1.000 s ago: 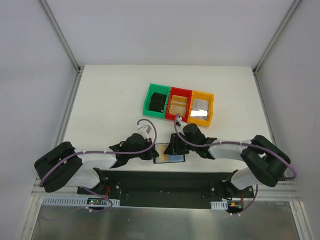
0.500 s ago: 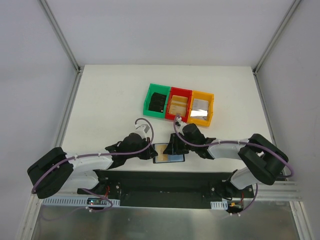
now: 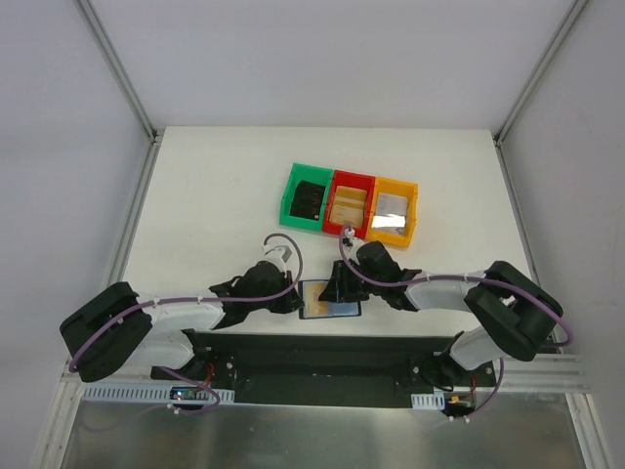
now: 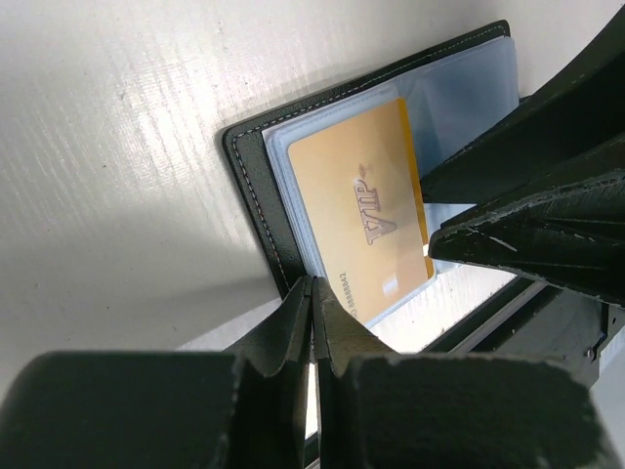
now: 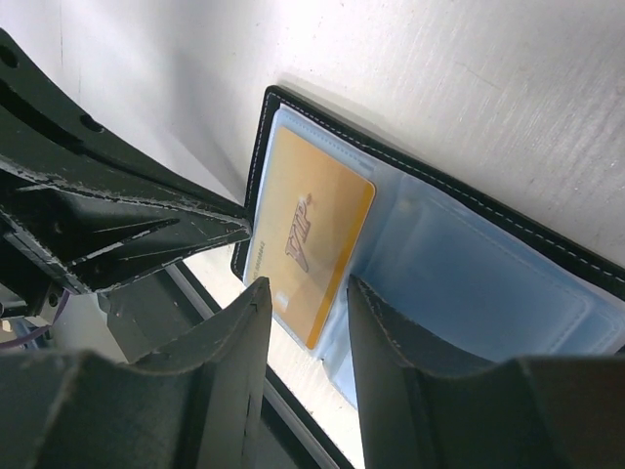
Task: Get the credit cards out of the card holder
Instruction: Remove the credit card from the card holder.
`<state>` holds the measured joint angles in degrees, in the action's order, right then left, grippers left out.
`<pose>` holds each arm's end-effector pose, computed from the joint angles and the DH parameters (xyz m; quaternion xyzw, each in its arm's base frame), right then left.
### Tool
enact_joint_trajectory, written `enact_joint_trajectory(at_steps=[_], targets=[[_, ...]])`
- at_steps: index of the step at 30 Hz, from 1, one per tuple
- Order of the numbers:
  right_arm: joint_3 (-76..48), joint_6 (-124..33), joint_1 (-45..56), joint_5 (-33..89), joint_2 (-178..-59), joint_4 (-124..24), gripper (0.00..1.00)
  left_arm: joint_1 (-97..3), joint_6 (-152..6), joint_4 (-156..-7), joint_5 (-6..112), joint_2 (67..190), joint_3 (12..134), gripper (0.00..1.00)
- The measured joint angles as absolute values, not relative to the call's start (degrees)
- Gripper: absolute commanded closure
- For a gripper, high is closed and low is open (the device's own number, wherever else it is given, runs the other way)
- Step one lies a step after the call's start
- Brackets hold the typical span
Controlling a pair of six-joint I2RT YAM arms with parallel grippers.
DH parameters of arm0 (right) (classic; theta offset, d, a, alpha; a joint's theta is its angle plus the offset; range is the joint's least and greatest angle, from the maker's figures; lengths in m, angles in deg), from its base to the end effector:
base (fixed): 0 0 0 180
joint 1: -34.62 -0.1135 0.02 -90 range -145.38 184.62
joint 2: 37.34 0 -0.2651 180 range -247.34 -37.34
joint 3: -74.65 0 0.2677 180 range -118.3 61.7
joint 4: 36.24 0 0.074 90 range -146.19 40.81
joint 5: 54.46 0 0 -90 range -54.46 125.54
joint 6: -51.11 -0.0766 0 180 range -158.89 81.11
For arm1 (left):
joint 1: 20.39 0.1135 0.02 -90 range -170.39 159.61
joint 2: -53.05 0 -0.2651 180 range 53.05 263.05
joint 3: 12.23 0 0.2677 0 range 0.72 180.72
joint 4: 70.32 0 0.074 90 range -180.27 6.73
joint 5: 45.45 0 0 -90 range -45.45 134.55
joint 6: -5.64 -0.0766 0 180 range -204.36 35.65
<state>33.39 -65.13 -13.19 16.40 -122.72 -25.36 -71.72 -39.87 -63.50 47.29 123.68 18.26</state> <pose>0.1918 0.2490 0.1111 -0.2400 0.8375 0.3990 0.2861 0.1612 -0.2072 0.1083 0.0638 0.8777 -0.3663 0.3025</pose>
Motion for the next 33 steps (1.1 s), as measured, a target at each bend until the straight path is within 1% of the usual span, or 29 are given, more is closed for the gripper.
enact_joint_trajectory(at_steps=[20,33], targets=[[34.52,-66.72,-12.97,15.94,-122.05,-23.98,0.60,-71.72,-39.82,-63.00,47.25,124.69,18.85,1.00],[38.17,-73.28,-12.71,15.66,-122.31,-17.20,0.60,-71.72,-38.90,-62.41,47.21,124.66,18.45,1.00]])
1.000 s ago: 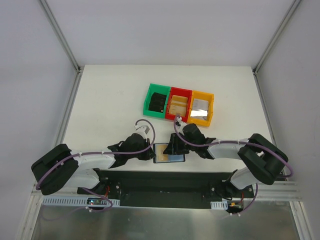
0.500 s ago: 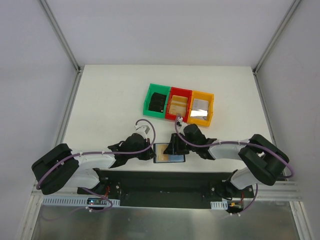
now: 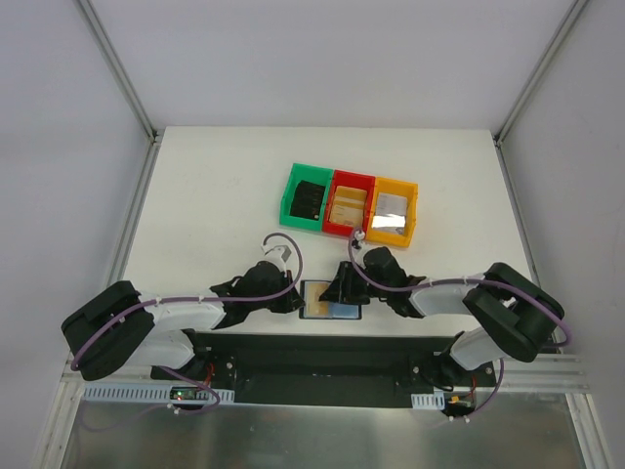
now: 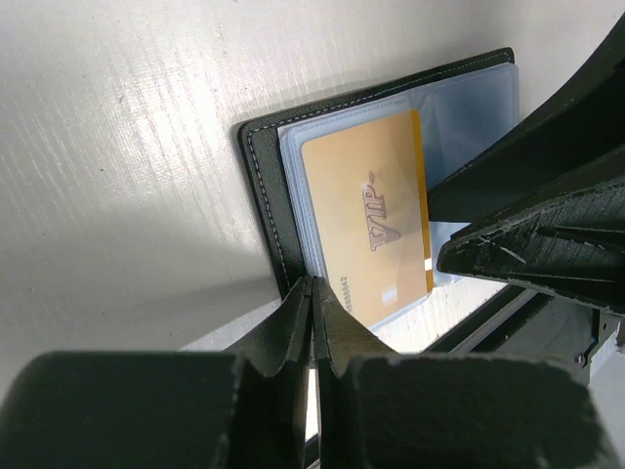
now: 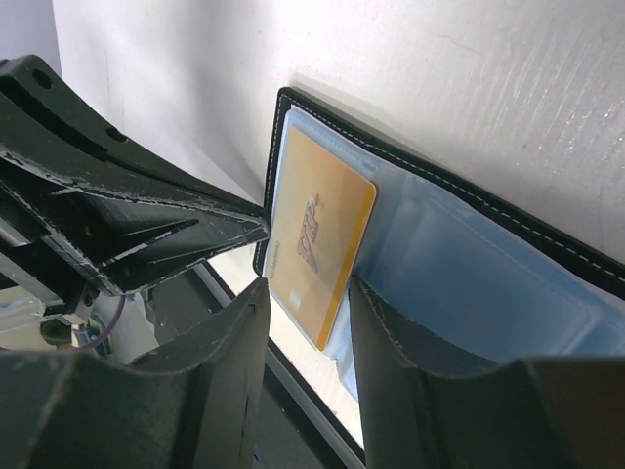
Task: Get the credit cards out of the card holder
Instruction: Remove the credit card from the card holder.
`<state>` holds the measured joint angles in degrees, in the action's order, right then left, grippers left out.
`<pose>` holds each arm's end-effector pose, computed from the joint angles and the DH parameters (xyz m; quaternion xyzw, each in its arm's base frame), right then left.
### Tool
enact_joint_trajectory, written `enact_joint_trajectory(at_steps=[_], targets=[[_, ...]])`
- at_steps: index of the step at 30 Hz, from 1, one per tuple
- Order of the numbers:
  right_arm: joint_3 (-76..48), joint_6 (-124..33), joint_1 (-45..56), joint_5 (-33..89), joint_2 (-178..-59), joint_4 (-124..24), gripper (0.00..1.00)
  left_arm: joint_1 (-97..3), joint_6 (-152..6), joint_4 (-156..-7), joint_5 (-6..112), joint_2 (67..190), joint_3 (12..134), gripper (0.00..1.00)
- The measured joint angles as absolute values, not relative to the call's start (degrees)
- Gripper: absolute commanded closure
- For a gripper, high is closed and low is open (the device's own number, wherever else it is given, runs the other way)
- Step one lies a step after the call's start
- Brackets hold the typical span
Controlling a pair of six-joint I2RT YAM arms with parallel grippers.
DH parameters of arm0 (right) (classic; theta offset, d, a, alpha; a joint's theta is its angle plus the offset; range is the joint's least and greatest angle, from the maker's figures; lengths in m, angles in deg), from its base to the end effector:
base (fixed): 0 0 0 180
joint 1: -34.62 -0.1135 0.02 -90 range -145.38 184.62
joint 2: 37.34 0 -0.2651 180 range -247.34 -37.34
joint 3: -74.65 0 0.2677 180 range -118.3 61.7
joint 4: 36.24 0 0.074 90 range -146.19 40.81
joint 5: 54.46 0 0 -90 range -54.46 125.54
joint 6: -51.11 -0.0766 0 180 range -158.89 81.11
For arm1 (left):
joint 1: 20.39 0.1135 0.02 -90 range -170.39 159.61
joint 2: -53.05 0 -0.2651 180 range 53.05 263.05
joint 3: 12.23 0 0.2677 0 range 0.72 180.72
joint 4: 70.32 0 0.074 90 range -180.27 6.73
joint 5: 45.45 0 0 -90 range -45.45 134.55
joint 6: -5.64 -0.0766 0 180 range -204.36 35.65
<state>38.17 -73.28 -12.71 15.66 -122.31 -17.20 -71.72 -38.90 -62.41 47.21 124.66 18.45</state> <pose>0.1851 0.2392 0.1053 -0.1823 0.8354 0.4376 0.2780 0.1627 -0.2090 0.1077 0.0560 0.8769 -0.3701 0.3014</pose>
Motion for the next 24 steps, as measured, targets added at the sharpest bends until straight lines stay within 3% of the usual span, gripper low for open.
enact_joint_trajectory(at_steps=[24], targets=[[42.20,-82.85,-11.58,16.77,-123.88,-7.39,0.59,-71.72,-37.09,-59.07,46.81,123.86,16.09,1.00]])
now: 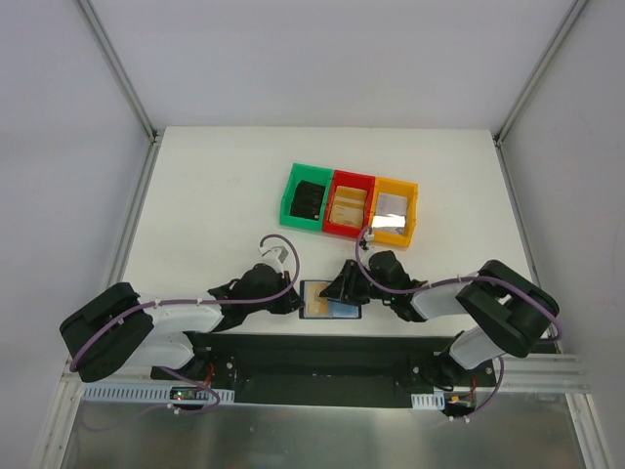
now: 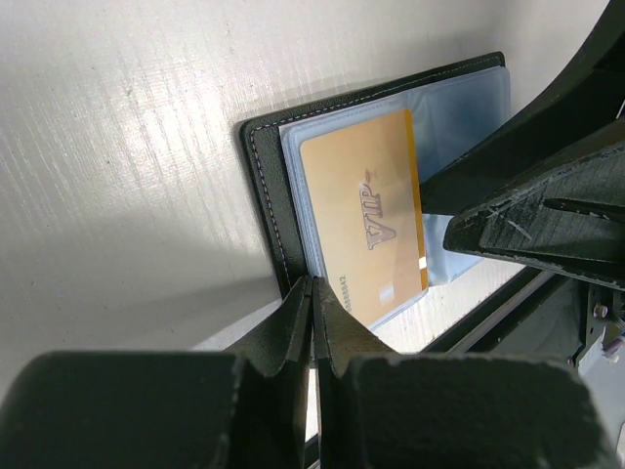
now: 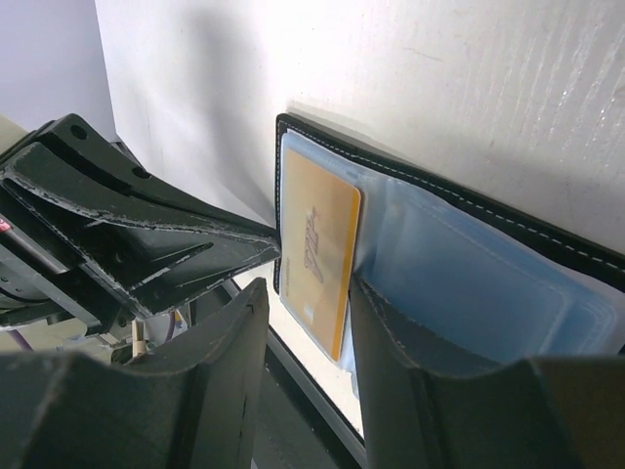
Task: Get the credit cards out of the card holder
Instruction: Remove the credit card from the card holder.
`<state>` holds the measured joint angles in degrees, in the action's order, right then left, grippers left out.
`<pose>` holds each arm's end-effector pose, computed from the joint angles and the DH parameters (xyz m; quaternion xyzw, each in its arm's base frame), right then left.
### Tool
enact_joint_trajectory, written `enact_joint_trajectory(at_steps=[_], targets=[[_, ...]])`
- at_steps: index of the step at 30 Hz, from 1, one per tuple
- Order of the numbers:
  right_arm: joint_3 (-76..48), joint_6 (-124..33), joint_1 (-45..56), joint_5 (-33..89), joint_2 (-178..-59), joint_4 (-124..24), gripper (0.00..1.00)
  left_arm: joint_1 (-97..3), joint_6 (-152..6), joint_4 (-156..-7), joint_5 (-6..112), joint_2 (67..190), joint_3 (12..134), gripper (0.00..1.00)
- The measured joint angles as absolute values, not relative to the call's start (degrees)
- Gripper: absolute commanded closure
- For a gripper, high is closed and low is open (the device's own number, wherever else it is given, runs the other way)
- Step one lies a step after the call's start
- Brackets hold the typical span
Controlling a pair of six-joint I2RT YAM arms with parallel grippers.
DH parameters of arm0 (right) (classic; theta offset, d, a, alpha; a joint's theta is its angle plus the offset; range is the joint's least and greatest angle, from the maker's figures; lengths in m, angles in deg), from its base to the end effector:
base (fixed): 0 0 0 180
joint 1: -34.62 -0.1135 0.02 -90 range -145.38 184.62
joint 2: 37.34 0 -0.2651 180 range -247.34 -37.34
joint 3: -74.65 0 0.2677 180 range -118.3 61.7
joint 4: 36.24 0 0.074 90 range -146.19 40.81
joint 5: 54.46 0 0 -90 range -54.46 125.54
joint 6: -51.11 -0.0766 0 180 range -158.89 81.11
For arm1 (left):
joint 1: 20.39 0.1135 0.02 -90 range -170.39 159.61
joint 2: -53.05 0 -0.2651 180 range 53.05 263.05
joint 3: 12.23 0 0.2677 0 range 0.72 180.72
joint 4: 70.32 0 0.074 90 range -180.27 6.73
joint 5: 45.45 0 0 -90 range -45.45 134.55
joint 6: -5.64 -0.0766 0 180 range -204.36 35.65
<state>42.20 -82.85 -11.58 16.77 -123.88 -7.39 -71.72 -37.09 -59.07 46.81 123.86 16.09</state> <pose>0.1854 0.2289 0.0988 -0.1036 0.8313 0.4714 0.2756 0.1595 -0.2041 0.1050 0.0405 0.8703 -0.3831 0.3068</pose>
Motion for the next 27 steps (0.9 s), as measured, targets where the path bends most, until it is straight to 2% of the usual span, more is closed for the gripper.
enact_joint_trajectory(at_steps=[27], targets=[[44.53,-87.97,-10.77,13.52,-130.75,6.45,0.62,-71.72,-36.83,-58.30,46.84,124.12,15.83,1.00]])
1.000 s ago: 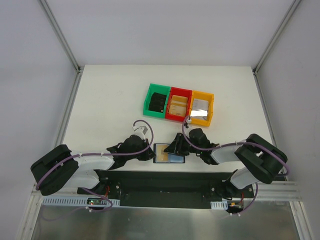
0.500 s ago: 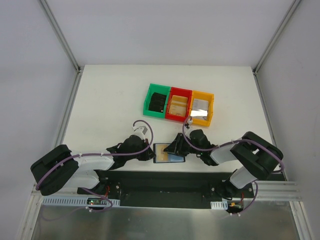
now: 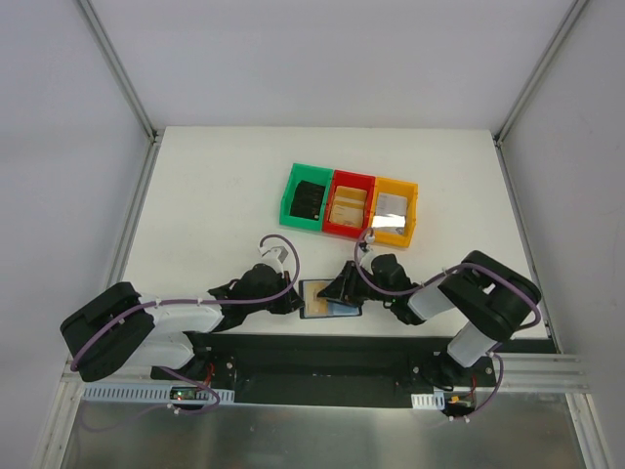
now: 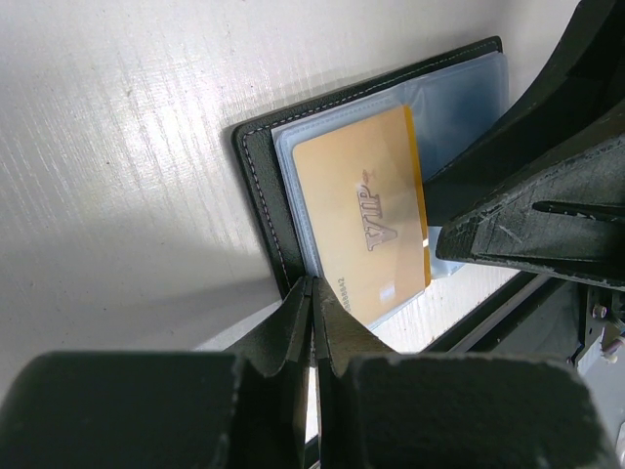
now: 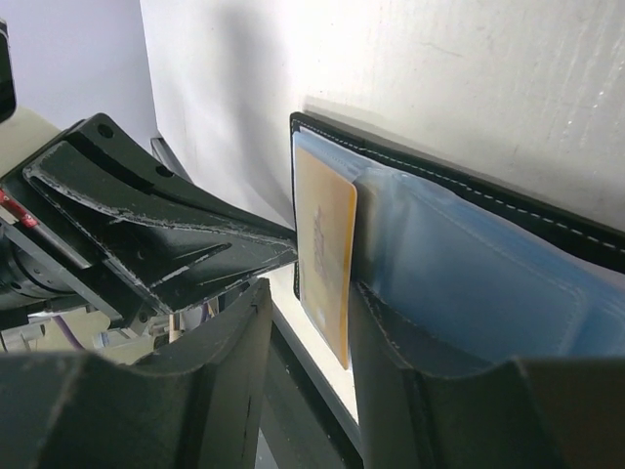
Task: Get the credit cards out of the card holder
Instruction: Remove the credit card from the card holder.
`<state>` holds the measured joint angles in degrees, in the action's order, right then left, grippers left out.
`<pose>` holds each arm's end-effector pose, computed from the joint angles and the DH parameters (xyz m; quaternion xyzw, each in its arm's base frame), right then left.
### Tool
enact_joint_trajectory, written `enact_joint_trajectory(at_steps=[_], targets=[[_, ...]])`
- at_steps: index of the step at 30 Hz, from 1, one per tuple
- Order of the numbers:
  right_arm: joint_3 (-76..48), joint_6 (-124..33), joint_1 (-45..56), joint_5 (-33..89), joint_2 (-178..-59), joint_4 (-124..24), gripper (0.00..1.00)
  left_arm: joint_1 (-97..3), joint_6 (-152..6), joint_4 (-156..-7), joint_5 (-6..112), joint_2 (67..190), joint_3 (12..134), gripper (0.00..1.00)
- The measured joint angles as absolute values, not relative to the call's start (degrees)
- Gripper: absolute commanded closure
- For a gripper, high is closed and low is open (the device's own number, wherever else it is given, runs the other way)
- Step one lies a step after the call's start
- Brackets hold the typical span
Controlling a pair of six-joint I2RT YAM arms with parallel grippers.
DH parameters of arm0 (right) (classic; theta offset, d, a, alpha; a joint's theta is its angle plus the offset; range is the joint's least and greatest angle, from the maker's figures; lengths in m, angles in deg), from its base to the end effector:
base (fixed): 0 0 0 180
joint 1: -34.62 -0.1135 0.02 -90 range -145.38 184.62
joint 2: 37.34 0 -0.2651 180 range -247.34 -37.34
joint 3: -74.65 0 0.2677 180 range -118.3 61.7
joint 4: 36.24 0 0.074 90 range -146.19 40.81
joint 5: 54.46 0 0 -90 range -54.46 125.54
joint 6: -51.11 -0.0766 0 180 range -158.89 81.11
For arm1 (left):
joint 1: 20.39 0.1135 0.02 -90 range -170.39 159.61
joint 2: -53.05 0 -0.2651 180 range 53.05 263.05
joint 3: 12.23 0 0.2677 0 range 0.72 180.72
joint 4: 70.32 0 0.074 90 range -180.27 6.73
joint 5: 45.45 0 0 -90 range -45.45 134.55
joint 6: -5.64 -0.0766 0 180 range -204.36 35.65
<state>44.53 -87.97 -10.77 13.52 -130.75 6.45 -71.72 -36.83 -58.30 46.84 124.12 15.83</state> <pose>0.1845 0.2279 0.0880 -0.0827 0.8101 0.5169 0.2642 0.1593 -0.2040 0.1041 0.0387 0.8693 -0.3853 0.3070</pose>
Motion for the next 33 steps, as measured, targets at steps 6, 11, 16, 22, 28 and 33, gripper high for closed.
enact_joint_trajectory(at_steps=[6,11,16,22,28,33], targets=[[44.27,-87.95,-10.77,12.01,-131.40,6.99,0.62,-71.70,-36.85,-58.13,46.84,124.31,15.83,1.00],[44.25,-88.12,-10.77,10.92,-132.06,8.24,0.63,-71.68,-36.87,-57.56,46.90,125.08,16.11,1.00],[44.25,-88.84,-10.75,10.57,-132.65,9.42,0.64,-71.70,-36.85,-57.47,46.88,125.12,16.14,1.00],[44.34,-89.28,-10.07,9.89,-132.65,10.42,0.64,-71.70,-36.76,-57.47,46.81,124.95,16.00,1.00],[44.73,-89.41,-9.74,9.54,-132.65,10.66,0.66,-71.72,-35.67,-57.52,45.48,124.93,15.92,1.00],[44.93,-89.43,-9.61,9.54,-132.56,10.84,0.67,-71.72,-35.28,-57.56,45.31,124.88,15.90,1.00]])
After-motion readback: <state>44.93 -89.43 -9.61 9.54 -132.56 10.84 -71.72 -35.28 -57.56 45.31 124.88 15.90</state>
